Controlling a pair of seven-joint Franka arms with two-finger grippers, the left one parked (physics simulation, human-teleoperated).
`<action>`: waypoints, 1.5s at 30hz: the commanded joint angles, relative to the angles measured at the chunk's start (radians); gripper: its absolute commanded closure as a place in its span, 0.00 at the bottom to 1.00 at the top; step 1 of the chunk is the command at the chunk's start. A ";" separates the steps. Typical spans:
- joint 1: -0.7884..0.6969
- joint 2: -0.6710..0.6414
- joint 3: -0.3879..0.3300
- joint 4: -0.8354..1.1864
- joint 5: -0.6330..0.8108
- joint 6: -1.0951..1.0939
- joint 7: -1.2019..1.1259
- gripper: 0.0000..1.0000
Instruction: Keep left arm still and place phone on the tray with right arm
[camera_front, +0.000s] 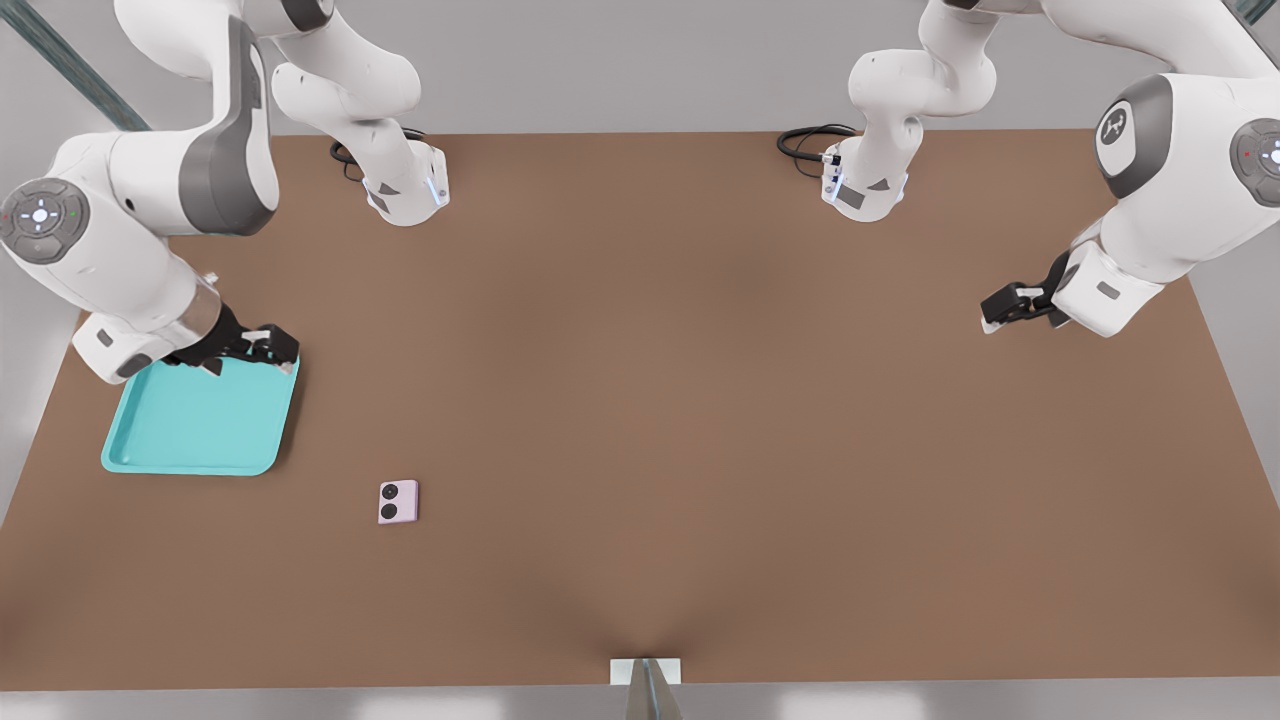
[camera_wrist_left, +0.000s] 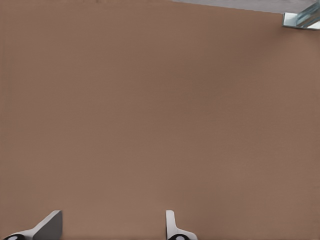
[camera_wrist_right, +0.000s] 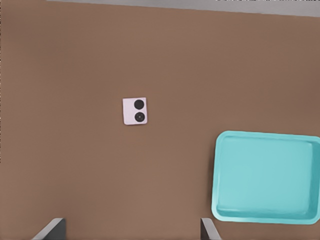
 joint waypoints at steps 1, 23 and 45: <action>-0.001 -0.003 0.002 0.002 0.003 0.015 -0.019 0.00; 0.114 0.601 -0.098 0.006 0.185 0.535 -0.072 0.00; 0.117 0.740 -0.133 0.029 0.185 0.554 -0.123 0.00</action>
